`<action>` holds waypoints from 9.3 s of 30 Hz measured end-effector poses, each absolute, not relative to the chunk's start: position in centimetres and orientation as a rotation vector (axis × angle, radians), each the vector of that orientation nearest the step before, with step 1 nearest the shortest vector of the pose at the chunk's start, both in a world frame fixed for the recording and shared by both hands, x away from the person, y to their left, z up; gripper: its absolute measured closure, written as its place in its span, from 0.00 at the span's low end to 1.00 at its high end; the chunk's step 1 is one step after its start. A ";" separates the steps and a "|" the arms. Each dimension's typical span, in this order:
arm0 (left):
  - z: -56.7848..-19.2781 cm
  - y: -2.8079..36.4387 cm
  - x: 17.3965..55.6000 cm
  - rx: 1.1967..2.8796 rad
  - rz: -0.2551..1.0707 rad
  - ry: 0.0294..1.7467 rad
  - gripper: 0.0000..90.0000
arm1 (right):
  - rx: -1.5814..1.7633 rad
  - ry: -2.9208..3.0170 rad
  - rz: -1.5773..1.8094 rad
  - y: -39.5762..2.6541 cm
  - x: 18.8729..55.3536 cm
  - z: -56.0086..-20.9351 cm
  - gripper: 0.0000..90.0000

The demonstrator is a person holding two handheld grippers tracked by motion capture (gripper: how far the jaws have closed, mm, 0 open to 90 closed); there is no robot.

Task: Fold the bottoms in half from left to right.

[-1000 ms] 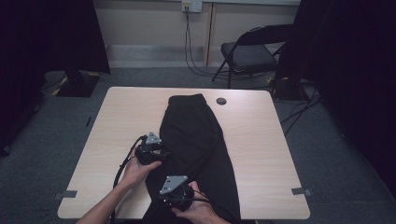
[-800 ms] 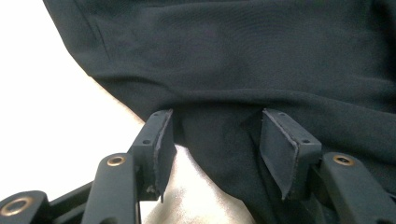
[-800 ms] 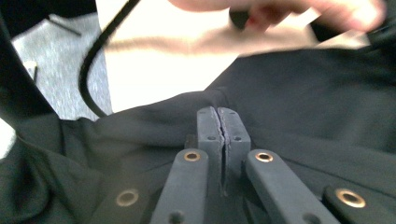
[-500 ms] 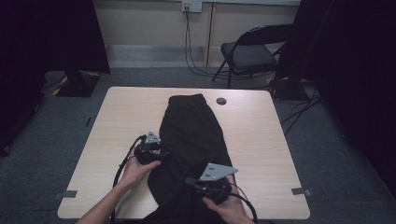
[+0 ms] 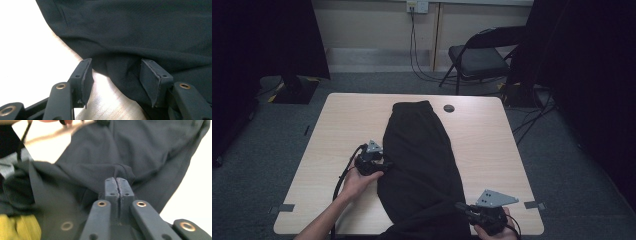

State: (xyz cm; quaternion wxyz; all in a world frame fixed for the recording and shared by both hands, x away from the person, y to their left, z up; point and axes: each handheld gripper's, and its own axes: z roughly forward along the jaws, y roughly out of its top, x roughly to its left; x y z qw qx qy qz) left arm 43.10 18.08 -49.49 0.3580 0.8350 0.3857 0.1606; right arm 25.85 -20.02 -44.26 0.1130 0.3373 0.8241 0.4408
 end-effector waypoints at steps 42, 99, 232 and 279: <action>-49.3 17.7 42.8 2.181 0.377 0.991 0.39 | 1.020 2.619 0.931 -19.5 31.9 -48.1 0.63; -47.6 14.3 35.1 2.302 0.201 0.605 0.46 | 0.974 2.436 1.104 -19.0 37.1 -46.6 0.64; -33.0 15.1 40.8 1.898 0.517 0.623 0.86 | 0.868 2.139 1.601 -16.6 44.7 -32.3 0.87; -49.8 13.7 52.5 2.021 0.405 1.057 0.74 | 1.207 2.304 1.106 -12.6 52.7 -48.9 0.76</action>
